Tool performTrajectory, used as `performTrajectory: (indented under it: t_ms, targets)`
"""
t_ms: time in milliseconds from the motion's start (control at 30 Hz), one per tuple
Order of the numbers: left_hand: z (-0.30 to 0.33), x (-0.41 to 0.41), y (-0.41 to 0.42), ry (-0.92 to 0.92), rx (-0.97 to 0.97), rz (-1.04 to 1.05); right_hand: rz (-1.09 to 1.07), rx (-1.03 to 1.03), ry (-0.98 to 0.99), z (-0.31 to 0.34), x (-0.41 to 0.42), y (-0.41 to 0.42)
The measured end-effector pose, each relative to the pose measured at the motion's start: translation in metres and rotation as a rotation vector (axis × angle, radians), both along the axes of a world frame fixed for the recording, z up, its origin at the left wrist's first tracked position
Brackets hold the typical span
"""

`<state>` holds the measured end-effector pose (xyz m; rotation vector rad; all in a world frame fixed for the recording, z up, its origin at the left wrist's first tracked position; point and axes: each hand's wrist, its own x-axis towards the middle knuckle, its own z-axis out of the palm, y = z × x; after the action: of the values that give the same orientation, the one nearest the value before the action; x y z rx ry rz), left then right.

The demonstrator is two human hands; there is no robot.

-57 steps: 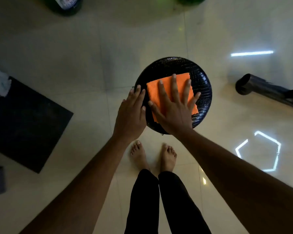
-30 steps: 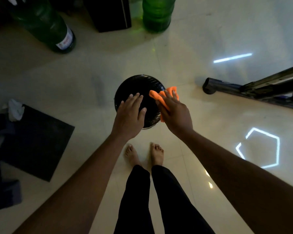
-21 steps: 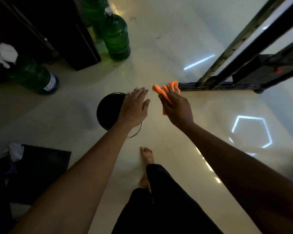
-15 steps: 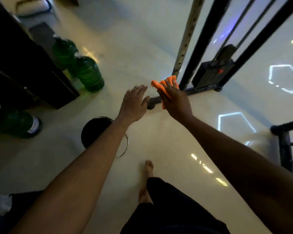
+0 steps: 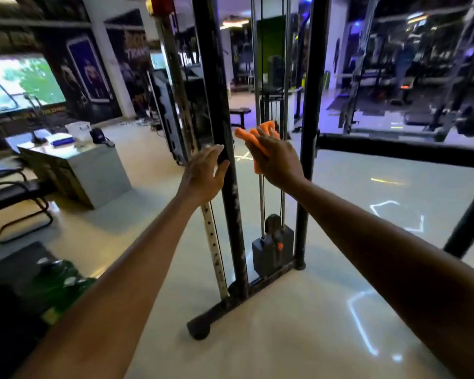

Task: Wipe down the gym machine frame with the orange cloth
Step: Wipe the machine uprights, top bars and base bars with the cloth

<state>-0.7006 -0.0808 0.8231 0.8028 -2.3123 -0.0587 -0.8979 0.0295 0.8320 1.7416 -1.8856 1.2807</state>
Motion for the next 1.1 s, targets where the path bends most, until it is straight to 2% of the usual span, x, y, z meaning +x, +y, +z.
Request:
performTrajectory:
  t_ms: [300,467,600,900,1100]
  targets:
    - [0.199,-0.144,-0.071,0.128,-0.258,0.139,0.115,-0.271,0.125,0.205,-0.151,-0.087]
    - [0.298,-0.177,-0.126,0.211,-0.423,0.151,0.173,-0.413,0.169,0.288,-0.185,-0.143]
    - [0.351,-0.184,-0.161,0.284,-0.509,0.174,0.211,-0.457,0.181,0.328,-0.194,-0.189]
    - [0.405,-0.207,-0.245,0.541,-0.433,0.056,0.215,-0.614,0.198,0.401,-0.191,-0.314]
    - [0.440,-0.236,-0.312,0.797,-0.225,0.060,0.222,-0.680,0.185,0.439,-0.199,-0.385]
